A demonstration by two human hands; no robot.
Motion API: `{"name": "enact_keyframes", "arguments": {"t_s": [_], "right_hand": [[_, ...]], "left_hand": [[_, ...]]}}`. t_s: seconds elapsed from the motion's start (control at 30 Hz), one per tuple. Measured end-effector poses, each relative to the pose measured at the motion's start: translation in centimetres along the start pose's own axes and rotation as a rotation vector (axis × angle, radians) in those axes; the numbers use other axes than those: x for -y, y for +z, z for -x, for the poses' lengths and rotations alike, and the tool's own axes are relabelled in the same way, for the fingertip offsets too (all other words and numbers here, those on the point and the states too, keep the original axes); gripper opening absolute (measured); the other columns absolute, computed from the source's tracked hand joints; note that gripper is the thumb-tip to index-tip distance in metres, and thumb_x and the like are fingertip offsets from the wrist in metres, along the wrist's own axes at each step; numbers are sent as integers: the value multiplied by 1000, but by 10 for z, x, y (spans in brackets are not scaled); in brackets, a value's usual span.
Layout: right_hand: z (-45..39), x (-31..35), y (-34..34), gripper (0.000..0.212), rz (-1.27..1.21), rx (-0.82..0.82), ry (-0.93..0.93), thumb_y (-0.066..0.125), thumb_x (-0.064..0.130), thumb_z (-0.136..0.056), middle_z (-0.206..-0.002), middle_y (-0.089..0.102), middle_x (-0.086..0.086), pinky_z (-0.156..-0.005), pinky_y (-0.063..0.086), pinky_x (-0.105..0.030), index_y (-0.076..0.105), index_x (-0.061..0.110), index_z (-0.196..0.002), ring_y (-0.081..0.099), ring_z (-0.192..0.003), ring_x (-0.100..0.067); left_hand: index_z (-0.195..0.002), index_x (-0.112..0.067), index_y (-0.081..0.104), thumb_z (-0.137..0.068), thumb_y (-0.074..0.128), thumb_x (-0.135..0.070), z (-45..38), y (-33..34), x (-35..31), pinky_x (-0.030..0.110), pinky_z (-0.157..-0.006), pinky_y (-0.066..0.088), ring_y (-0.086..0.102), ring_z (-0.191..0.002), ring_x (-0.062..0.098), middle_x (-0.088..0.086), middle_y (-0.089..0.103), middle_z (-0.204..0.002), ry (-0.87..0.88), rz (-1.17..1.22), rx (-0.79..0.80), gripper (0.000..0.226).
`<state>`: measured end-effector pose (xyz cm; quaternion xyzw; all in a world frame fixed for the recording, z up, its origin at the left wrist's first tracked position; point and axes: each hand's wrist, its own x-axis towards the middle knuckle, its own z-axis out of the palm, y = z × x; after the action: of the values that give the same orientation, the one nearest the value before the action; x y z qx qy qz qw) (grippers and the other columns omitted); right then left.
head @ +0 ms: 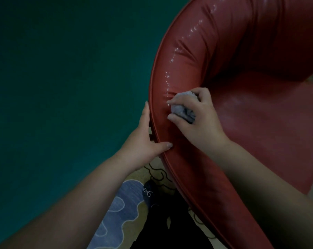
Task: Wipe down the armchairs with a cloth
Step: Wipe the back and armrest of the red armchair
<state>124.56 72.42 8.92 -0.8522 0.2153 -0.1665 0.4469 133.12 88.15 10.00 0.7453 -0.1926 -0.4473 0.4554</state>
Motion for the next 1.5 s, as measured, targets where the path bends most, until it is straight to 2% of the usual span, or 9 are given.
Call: {"name": "enact_keyframes", "arguments": {"t_s": [0.23,0.43,0.57,0.73,0.93,1.1,1.27,1.4,1.5], "right_hand": [[5,-13,-9,47,56,-88,-24,81,43,-65,-125,43,6,-99,44,-35,66,20,-102,48,-117,-17],[-6,-7,-4,28,-90,-193,-70,78,31,-75,-100,55,1,-82,42,-10,64,16,-94,56,-94,-2],[-16,2,12,34,-41,-20,-242,80,29,-72,-101,48,2,-83,43,-21,68,9,-98,51,-95,-9],[-8,-29,-12,23,-34,-93,5,78,21,-76,-99,53,-1,-82,40,-10,68,12,-95,56,-92,-13],[-33,4,17,30,-91,-74,-178,78,32,-73,-98,49,3,-78,39,-11,69,21,-100,49,-88,-3],[-23,-19,9,25,-40,-106,-90,76,22,-79,-98,50,-2,-80,44,-16,69,11,-100,53,-90,-12],[-30,-13,1,24,-94,-202,-11,76,25,-77,-99,55,-3,-82,40,-9,69,17,-98,55,-91,-7],[-53,7,16,32,-52,-105,-123,77,30,-74,-98,52,-4,-81,46,-23,70,16,-102,53,-91,-13],[-50,-10,10,28,14,-121,-51,76,27,-77,-98,50,-7,-80,46,-23,69,13,-101,53,-89,-17]], "left_hand": [[-145,-56,-5,-77,79,-14,-1,0,2,43,-89,55,64,-108,11,-17,49,-134,0,-5,-2,116],[-149,-46,-7,-75,79,-11,-3,0,3,37,-95,52,56,-111,-7,-25,47,-134,15,-55,-8,119],[-150,-39,-12,-73,81,-10,-6,-2,3,29,-95,51,52,-107,-17,-35,41,-129,11,-107,-10,124],[-145,-46,-21,-69,85,-17,-12,-10,-2,11,-83,50,46,-95,-32,-50,24,-116,-12,-150,25,133],[-145,-46,-20,-64,88,-14,-18,-11,0,21,-74,56,48,-88,-31,-50,22,-111,-11,-184,-2,138],[-142,-53,-17,-62,89,-22,-26,-17,-7,24,-92,51,50,-108,-19,-34,32,-135,5,-172,5,137],[-143,-56,-10,-63,88,-19,-36,-30,-18,34,-88,55,64,-101,-2,-56,36,-103,8,-203,15,131],[-145,-51,-12,-61,89,-25,-44,-33,-21,26,-89,52,55,-103,-6,-34,35,-127,43,-291,8,134],[-145,-52,-13,-60,90,-24,-51,-37,-21,25,-93,50,55,-108,-9,-40,34,-127,37,-258,51,137]]}}
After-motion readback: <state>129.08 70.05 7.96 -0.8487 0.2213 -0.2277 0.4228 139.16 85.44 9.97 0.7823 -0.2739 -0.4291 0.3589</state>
